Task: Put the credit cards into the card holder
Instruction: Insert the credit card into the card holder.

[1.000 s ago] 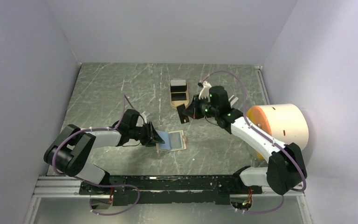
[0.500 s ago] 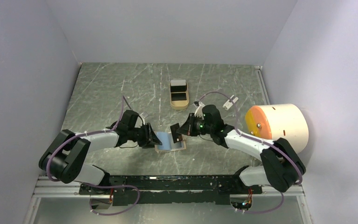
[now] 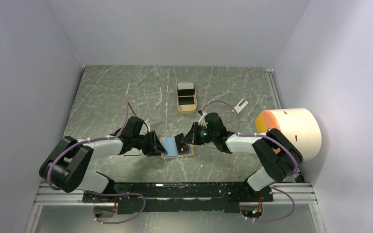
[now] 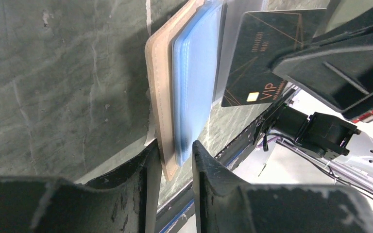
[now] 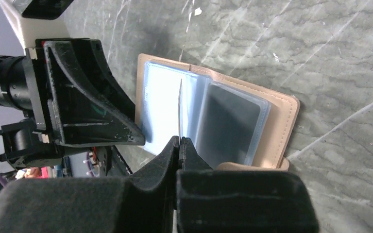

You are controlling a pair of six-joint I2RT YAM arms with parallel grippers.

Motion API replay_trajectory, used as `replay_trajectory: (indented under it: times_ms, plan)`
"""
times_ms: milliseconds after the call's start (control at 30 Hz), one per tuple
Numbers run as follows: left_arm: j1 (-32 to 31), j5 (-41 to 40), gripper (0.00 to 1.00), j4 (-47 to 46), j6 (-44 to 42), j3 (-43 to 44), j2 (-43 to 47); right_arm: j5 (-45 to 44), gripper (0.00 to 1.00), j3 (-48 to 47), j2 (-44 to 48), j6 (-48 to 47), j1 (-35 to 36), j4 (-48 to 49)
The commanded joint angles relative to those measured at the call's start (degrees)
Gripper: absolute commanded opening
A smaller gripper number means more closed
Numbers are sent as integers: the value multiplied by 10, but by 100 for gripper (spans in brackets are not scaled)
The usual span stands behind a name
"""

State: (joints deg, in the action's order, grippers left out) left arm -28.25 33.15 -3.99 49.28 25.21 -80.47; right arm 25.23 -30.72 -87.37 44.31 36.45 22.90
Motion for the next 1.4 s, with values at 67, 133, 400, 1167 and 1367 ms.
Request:
replay_trajectory:
  times_ms: [67,133,400,1167,1367]
  plan:
    - [-4,-6,32,5,-12,-1,2,7,0,26,-35,25,3,97]
    - [-4,-13,30,15,-17,1,3,-4,0,33,-35,30,3,104]
    - [-4,-36,29,33,-25,-9,10,-9,0,42,-61,51,4,134]
    - [-4,-12,20,-13,-20,-21,-17,12,0,63,-102,85,4,210]
    - [-4,-12,20,-14,-18,-19,-20,21,0,64,-106,86,5,201]
